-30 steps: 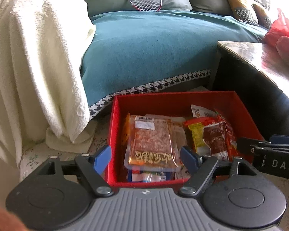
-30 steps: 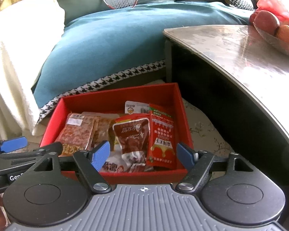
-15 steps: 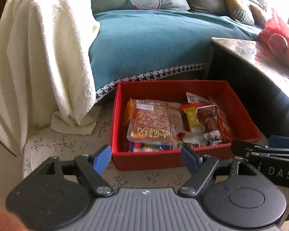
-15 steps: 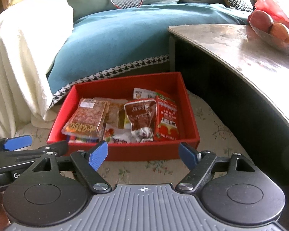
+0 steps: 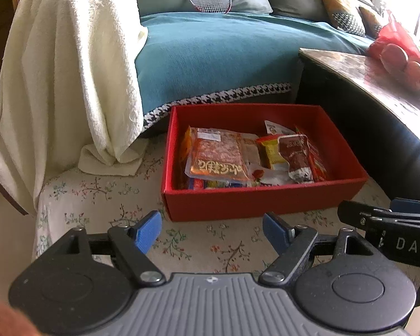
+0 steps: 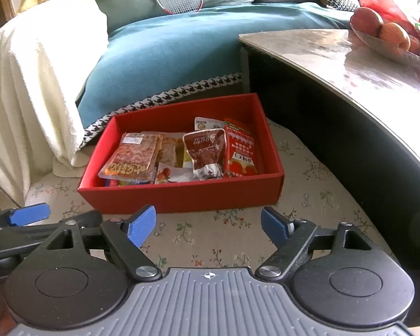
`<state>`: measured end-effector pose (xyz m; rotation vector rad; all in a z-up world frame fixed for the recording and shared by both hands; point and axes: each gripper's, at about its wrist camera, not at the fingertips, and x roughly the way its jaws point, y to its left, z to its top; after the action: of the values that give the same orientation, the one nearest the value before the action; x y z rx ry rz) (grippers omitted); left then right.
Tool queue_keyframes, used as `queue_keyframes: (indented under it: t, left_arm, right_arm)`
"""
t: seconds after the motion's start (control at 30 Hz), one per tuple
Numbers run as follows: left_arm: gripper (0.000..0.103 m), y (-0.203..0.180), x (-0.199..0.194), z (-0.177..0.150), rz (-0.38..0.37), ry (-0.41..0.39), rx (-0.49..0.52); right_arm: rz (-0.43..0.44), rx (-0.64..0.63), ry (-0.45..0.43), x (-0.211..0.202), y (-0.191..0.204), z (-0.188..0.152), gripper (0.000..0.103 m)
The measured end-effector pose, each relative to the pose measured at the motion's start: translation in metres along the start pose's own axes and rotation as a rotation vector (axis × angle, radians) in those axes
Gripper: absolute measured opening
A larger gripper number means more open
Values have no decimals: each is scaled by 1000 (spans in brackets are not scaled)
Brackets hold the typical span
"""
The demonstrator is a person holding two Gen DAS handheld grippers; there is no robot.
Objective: Organize snacks
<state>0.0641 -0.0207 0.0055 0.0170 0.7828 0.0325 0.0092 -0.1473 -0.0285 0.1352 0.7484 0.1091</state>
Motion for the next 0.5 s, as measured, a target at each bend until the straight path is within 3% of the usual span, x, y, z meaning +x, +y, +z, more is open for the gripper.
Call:
queue_keyframes:
  t: [0.5]
  left_arm:
    - [73,0,-21,-23,-10,-10,8]
  right_arm:
    - [-2,14,-5,-22,3,-29,88]
